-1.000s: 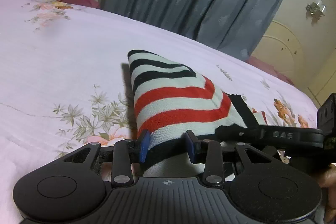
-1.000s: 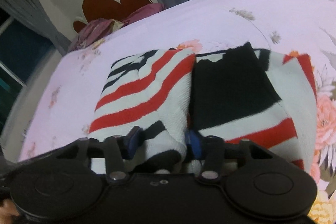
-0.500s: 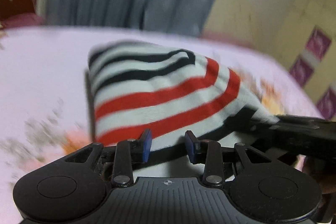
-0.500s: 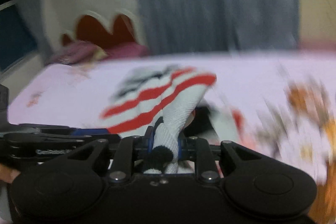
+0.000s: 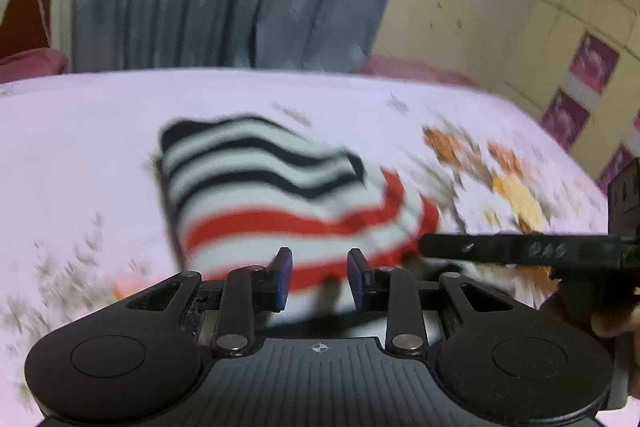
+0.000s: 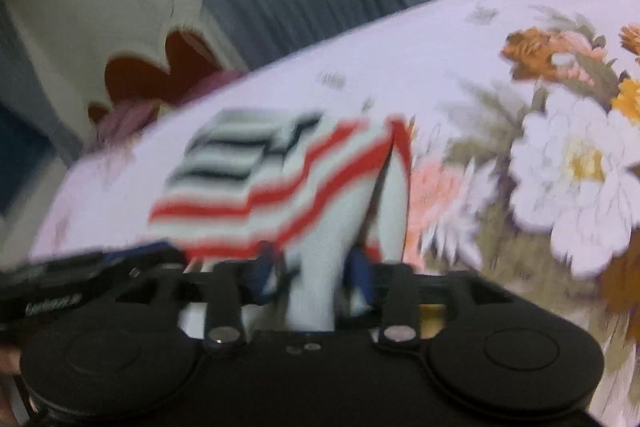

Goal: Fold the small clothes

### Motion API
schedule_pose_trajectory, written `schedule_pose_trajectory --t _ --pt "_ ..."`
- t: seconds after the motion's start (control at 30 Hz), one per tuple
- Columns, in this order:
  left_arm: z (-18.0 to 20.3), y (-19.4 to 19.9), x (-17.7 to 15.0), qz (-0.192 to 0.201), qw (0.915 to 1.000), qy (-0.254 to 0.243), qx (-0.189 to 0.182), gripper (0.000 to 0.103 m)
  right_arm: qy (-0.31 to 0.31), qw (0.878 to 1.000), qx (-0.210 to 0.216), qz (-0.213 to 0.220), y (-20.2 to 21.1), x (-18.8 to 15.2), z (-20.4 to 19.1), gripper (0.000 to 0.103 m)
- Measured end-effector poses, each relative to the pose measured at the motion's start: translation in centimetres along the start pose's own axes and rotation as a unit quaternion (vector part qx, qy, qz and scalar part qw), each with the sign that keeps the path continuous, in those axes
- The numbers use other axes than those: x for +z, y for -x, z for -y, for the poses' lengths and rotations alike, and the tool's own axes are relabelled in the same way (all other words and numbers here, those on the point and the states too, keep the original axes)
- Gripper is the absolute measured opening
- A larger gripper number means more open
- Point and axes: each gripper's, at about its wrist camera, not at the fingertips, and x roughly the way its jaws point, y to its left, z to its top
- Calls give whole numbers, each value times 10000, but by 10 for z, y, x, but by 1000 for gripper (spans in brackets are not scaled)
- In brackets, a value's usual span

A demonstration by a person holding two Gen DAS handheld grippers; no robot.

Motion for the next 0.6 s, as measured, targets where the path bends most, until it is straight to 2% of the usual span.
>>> schedule_pose_trajectory --t 0.07,0.17,0.23,0.4,0.43,0.5,0.6 --pt "-9 -7 8 51 9999 106 22 30 -295 9996 36 33 -8 17 11 54" --pt "-13 -22 17 20 10000 10 62 30 -509 9987 -30 -89 -28 32 23 36" --pt "-11 -32 19 -38 9999 -122 62 30 -376 9992 21 -91 -34 35 23 11" --pt "-2 -47 20 -178 9992 -344 27 30 834 9942 -353 579 -9 30 -6 9" --pt "0 -55 17 -338 9986 -401 67 29 1027 9918 -544 527 -16 25 -6 9" --pt "8 -66 15 -422 9972 -597 133 29 885 9935 -716 -26 -43 19 9 9" --pt "10 -70 18 -479 9971 -564 175 29 737 9951 -661 18 -46 20 15 8"
